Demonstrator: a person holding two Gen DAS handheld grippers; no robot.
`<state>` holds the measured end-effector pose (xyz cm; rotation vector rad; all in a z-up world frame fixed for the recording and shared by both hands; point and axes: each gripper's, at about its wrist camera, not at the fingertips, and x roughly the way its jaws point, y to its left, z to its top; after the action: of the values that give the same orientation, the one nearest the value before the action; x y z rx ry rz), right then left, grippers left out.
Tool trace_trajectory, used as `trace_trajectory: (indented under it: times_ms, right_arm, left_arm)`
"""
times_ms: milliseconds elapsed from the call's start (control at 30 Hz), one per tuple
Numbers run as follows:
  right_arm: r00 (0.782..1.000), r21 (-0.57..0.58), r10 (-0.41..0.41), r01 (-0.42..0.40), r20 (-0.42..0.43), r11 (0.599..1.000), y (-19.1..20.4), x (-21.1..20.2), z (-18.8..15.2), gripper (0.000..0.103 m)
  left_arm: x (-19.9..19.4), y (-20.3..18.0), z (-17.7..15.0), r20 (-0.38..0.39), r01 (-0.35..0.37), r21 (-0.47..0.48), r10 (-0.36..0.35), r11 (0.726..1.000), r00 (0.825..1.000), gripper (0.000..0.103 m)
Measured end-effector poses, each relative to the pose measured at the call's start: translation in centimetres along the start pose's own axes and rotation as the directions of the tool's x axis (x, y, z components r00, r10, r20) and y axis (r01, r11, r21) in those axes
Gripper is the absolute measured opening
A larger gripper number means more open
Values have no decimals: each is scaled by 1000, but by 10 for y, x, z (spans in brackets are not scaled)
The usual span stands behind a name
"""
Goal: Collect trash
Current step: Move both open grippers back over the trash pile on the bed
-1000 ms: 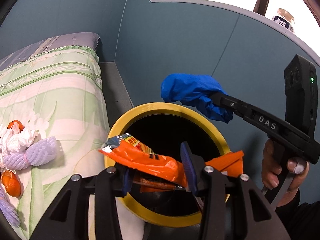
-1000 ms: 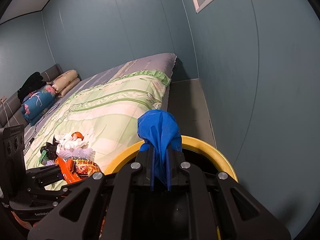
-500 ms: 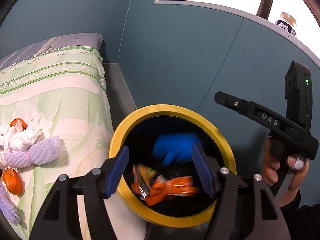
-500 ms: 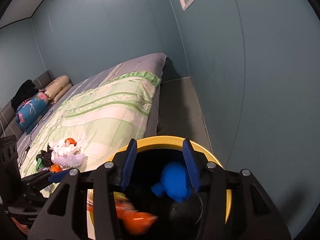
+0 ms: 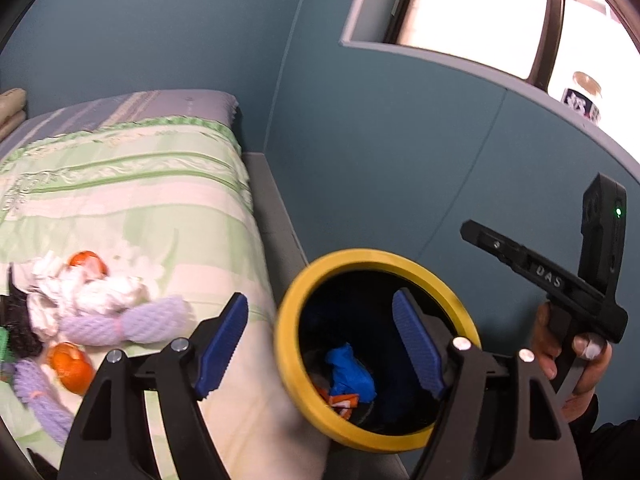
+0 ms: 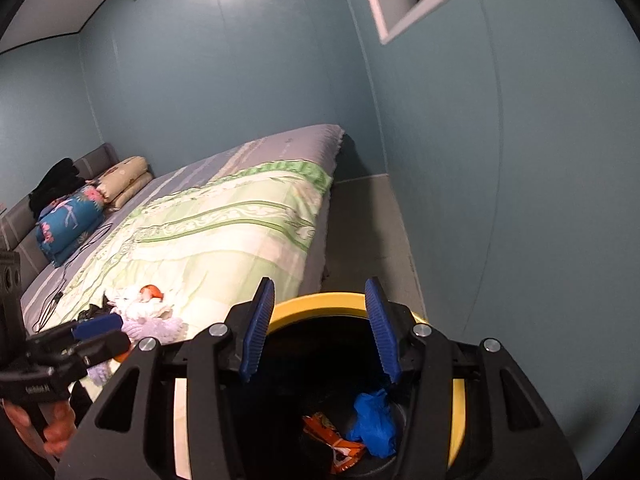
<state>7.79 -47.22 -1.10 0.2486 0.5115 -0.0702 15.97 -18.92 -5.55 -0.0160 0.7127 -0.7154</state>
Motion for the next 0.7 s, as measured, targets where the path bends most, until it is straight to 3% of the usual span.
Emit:
trace_trajectory:
  times_ms: [200,333,700]
  right_arm:
    - [996,-49,89,-89,1,995,38,7,3,46]
    - [989,-89,150,-150,-5,985,69,14,5,54]
    - [958,-197,285,-286,-38,938,145,26,-3,68]
  left_arm:
    - [-32,35,3,55,-91,-41,93,995,994,80]
    - [-58,64,-1,79,-154,-86,161,984,984,85]
    - [-106,149,-12,99,-298,-221,325,929,940,89]
